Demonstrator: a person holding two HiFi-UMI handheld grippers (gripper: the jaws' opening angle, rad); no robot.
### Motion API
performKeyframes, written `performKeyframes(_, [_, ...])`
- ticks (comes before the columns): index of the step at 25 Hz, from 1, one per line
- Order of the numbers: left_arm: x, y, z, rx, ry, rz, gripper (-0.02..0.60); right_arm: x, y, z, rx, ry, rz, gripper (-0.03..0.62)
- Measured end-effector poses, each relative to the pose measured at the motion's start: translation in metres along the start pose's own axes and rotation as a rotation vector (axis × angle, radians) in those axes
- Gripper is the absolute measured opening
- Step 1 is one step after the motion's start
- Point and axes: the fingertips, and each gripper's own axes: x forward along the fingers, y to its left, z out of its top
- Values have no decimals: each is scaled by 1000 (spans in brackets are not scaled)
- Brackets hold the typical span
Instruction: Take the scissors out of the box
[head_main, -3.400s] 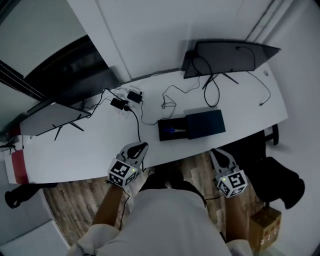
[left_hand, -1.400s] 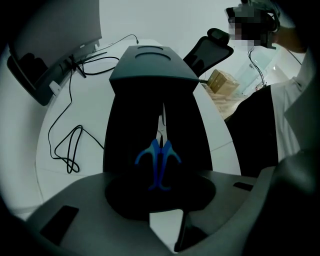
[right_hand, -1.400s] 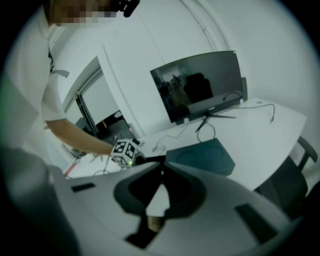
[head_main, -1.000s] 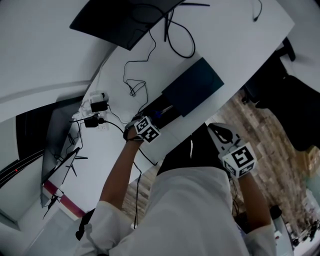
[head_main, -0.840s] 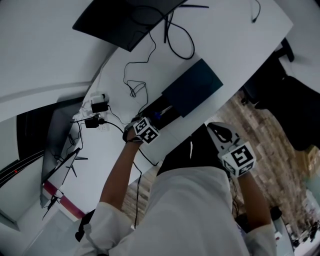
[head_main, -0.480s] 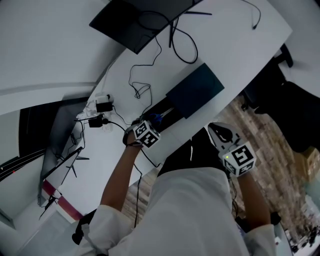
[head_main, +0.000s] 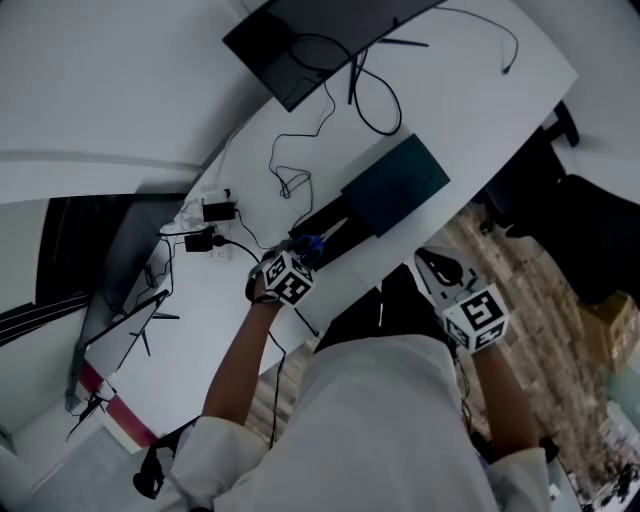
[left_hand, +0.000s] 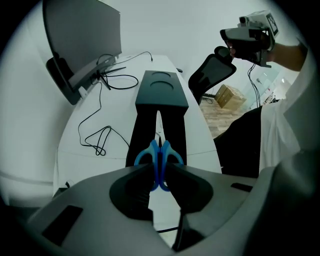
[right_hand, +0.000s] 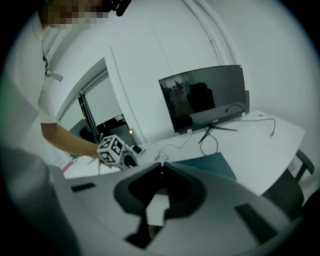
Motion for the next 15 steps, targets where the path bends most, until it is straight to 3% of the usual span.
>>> performKeyframes(15, [-62,-8,-5,-235,-271,33,106,-30,50,12,-105,-37,-36,34])
